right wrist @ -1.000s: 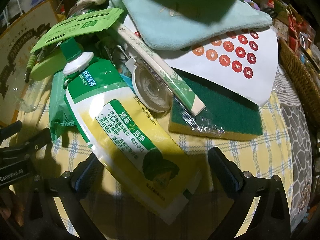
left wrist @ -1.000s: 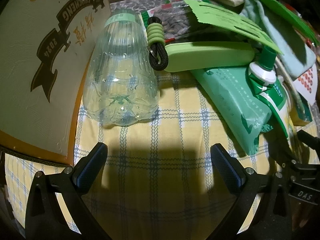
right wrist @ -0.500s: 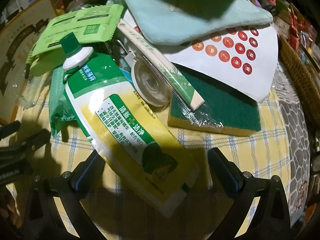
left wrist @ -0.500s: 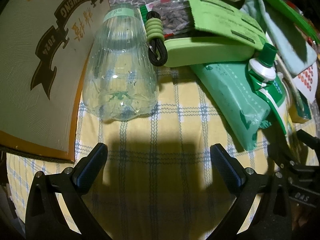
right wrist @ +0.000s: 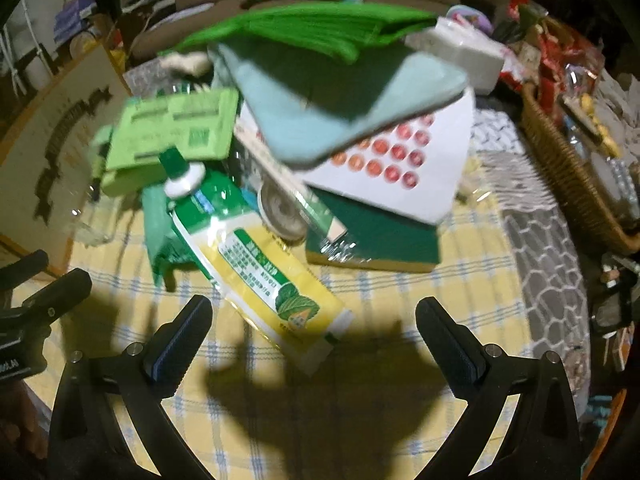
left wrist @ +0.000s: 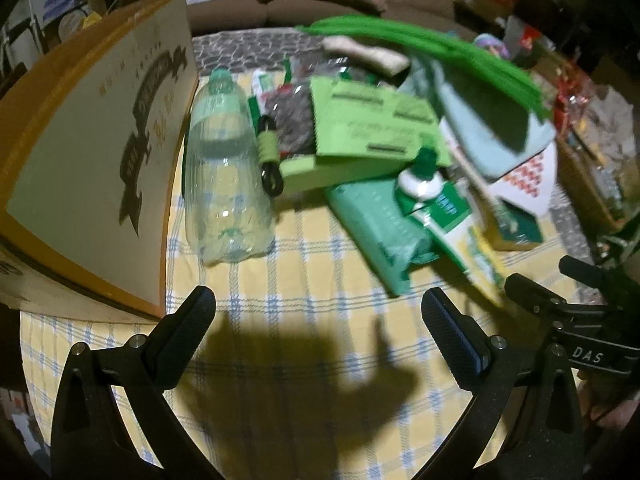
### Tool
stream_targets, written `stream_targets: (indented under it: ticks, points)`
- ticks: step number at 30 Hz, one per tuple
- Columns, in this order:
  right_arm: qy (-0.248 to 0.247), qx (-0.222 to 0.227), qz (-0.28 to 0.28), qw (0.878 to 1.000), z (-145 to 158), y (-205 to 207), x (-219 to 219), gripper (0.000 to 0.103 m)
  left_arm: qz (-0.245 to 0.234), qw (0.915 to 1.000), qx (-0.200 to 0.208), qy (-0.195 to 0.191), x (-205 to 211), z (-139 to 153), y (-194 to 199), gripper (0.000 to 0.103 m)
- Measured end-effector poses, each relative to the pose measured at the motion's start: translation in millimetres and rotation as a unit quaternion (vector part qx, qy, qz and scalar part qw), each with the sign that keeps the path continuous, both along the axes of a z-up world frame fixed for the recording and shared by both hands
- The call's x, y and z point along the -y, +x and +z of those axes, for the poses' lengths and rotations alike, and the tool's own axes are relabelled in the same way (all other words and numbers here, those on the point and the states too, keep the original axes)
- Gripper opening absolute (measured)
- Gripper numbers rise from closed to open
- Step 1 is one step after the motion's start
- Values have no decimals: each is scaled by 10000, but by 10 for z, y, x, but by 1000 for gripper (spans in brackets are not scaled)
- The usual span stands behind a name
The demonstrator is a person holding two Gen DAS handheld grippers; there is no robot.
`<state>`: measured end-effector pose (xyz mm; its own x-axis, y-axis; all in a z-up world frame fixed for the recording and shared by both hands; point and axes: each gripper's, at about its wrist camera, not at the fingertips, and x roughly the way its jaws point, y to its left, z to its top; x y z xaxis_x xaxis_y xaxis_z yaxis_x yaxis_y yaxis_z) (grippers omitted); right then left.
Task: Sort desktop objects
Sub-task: 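Raise both tools above the cluttered table toward the green tote bag, then grasp the green tote bag with the right gripper and lift it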
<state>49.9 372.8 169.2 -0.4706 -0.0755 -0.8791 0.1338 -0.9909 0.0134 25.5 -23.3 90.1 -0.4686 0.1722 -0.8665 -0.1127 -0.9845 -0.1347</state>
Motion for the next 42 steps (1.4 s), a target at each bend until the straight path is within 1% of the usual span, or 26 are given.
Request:
stream_targets:
  ticks: [1,2,3,4,5,6,9,10,14,16,18,23,26,29,30,31,32,35,38,42]
  points:
    - [4,-44,1,10000,54,9,-21,103,-18,10000,-21,58,21,66,11,103]
    - [9,-69,8,10000,108,-13,-44,103,-26,10000,-22,79,37,43,-141,103]
    - [31,-107,12,9999,188,10,-36,103,-50,9999,-11,101,11,87,-270,103]
    - [50,-143,17,9999,247,11,-43,103,-78,9999,-7,106,8,68,-216,103]
    - [51,-168,21,9998,291,11,-79,103,-87,9999,-7,85,-85,146,-290,103]
    - [18,-197,14,9998,351,5,-101,103,-100,9999,-26,63,-100,203,-255,103]
    - [-97,-263,10,9996,456,-29,-131,103,-177,9997,-176,80,-107,332,-276,103]
    - [-159,-293,21,9994,498,-36,-162,103,-185,9995,-218,92,-111,331,-295,103]
    - [-293,-411,-22,9987,672,-59,-209,103,-276,9989,-364,136,-123,541,-297,103]
    - [-423,-488,-78,9979,777,-101,-277,103,-283,9987,-379,198,-134,614,-326,103]
    - [-609,-552,-152,9965,866,-162,-367,103,-273,9984,-411,270,-123,683,-439,103]
    - [-985,-580,-394,9927,992,-359,-567,103,-305,9978,-376,446,-184,730,-673,103]
    - [-1348,-540,-544,9879,1028,-517,-689,103,-365,9973,-359,528,-252,722,-807,103]
    - [-1754,-573,-714,9802,1060,-684,-830,103,-422,9970,-353,539,-337,703,-918,103]
    - [-1907,-578,-778,9769,1072,-736,-877,103,-437,9970,-358,534,-365,702,-946,103]
    - [-2153,-571,-880,9709,1080,-820,-949,103,-462,9969,-365,522,-395,704,-979,103]
    - [-2278,-570,-916,9677,1077,-861,-989,103,-491,9968,-382,511,-430,709,-1011,103]
    - [-2745,-515,-1200,9527,1054,-1099,-1162,103,-588,9959,-407,546,-509,718,-1099,103]
    - [-3006,-486,-1377,9425,1014,-1291,-1273,102,-659,9954,-395,577,-562,723,-1181,103]
    - [-3060,-477,-1406,9404,930,-1472,-1306,99,-726,9948,-439,566,-626,727,-1285,103]
